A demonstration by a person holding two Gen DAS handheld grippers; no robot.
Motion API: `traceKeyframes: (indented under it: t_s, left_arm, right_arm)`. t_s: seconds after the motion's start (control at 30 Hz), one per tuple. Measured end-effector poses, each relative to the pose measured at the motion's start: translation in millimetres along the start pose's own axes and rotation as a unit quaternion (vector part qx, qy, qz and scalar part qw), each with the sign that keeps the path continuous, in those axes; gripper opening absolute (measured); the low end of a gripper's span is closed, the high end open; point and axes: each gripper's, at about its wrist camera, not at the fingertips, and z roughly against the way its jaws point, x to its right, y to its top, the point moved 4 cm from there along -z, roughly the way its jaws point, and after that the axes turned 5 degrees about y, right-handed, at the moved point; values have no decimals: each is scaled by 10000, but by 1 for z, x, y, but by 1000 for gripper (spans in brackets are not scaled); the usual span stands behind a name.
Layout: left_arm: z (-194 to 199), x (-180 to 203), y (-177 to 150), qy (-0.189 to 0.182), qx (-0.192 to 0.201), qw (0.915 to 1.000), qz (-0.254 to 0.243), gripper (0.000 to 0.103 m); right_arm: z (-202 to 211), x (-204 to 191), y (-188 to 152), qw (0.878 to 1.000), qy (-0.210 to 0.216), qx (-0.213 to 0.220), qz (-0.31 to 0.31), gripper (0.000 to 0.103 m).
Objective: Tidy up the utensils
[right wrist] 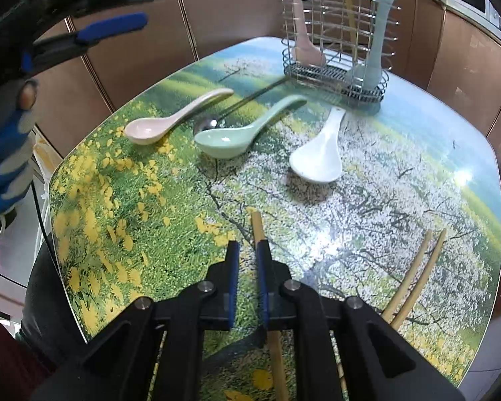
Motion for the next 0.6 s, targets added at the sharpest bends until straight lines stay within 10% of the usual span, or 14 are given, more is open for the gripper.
traceKeyframes:
  t_s: [0.37,0.6]
  left_arm:
    - [10,-13,-17,-56,-94,9996,250,57]
    - [19,-17,-29,-106,-168,9991,372,57]
  right_arm:
    - [-18,5,-3,9983,-285,-479,166,24]
    - [-20,14,2,9971,-381,-653,-42,7]
